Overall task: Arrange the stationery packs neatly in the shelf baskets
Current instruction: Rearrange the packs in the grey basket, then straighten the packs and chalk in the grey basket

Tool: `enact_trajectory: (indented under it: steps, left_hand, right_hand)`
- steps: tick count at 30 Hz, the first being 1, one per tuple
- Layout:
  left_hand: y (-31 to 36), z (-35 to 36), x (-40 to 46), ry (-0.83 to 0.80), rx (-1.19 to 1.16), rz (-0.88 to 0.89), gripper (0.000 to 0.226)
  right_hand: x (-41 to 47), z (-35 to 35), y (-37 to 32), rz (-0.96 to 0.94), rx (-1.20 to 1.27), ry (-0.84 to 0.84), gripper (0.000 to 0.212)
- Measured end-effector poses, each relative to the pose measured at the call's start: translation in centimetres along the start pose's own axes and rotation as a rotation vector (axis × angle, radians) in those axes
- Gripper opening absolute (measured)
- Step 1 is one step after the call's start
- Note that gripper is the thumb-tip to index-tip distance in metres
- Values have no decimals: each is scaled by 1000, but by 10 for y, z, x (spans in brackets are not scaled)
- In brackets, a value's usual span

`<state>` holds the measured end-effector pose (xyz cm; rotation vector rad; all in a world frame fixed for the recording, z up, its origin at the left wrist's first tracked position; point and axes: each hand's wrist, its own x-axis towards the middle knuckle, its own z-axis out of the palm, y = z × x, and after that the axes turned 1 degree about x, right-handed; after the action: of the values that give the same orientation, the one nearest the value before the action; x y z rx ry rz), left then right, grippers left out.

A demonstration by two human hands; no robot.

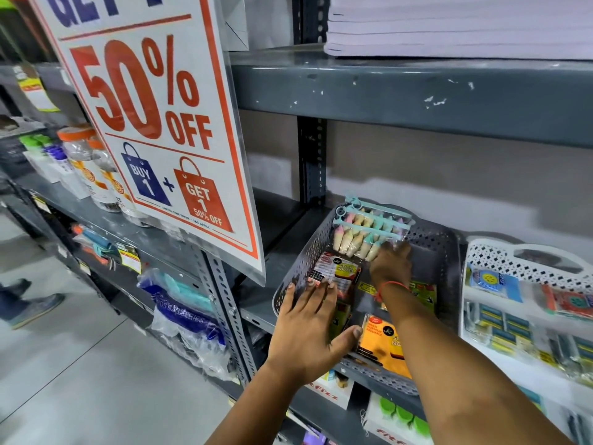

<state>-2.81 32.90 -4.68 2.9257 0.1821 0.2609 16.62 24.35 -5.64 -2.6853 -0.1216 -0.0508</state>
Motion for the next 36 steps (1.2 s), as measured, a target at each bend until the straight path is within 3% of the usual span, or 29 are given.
enact_trajectory:
  steps: [7, 18, 22, 24, 27, 28, 32, 36]
  left_hand:
    - [0, 1, 0, -11, 11, 2, 92]
    - [2, 2, 1, -45, 9, -24, 96]
    - [3, -4, 5, -123, -26, -45, 95]
    - [5, -14, 15, -188, -293, -174, 96]
    - [7, -33, 44, -198, -1043, -633, 84]
    - [5, -33, 55, -169, -1185, -725, 79]
    - [5, -24, 84, -61, -1361, -828, 71]
    - [7, -23, 96, -15, -1477, -886, 70]
  right_hand:
    - [5, -4, 5, 120, 100, -61, 44]
    - [10, -12, 3, 118, 205, -184, 40]
    - [4, -23, 9, 73, 275, -95, 34]
    - [-3, -28, 6, 50, 257, -83, 31]
    - [-15, -30, -6, 11, 256, -239, 21]
    - [-20, -30, -11, 16, 321, -297, 18]
    - [-42, -27, -19, 257, 906, -518, 7]
    - [-52, -28, -16, 408, 1158, -592, 23]
